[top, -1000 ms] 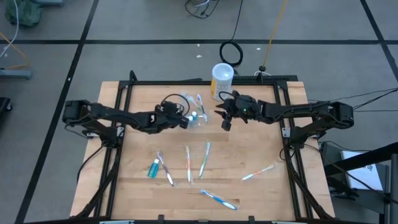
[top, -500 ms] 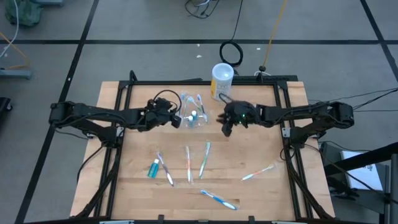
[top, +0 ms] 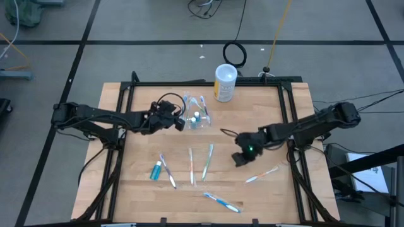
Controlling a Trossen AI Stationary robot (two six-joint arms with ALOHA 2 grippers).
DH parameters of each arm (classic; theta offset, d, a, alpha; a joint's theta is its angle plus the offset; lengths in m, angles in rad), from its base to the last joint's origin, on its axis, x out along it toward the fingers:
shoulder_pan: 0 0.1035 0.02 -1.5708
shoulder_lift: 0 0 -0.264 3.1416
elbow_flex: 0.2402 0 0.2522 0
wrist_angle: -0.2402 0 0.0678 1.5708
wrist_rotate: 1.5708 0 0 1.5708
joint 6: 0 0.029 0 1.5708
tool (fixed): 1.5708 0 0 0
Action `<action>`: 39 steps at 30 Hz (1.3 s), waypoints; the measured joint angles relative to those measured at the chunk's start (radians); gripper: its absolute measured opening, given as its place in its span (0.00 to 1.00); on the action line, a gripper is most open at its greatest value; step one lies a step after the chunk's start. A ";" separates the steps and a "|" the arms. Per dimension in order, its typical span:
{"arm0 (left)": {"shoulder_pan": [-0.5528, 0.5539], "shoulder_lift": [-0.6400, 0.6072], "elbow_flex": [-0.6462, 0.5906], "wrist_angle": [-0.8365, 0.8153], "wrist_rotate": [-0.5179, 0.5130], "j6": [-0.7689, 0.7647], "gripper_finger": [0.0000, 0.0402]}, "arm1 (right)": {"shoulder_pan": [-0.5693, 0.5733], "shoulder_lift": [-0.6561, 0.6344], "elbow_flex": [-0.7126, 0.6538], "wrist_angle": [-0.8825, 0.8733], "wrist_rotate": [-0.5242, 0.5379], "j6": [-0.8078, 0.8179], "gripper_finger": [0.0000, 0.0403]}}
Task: Pick & Place toothbrushing station
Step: Put the right orange toothbrush into the transparent organizer
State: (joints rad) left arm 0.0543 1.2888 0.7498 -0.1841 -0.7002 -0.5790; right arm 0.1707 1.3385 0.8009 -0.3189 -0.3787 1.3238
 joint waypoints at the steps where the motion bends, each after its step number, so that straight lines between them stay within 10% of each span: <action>1: -0.006 0.000 0.000 -0.001 -0.004 0.000 0.33 | 0.022 -0.005 0.000 -0.026 0.007 0.047 0.26; 19: -0.123 0.000 -0.082 0.025 -0.146 -0.063 0.33 | 0.405 -0.014 -0.040 -0.292 0.012 0.834 0.26; 39: -0.135 0.000 -0.086 0.054 -0.157 -0.076 0.33 | 0.450 -0.187 -0.246 -0.242 0.208 0.958 0.26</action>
State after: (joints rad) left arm -0.0811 1.2892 0.6640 -0.1300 -0.8570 -0.6549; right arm 0.6212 1.1514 0.5554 -0.5610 -0.1706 2.2820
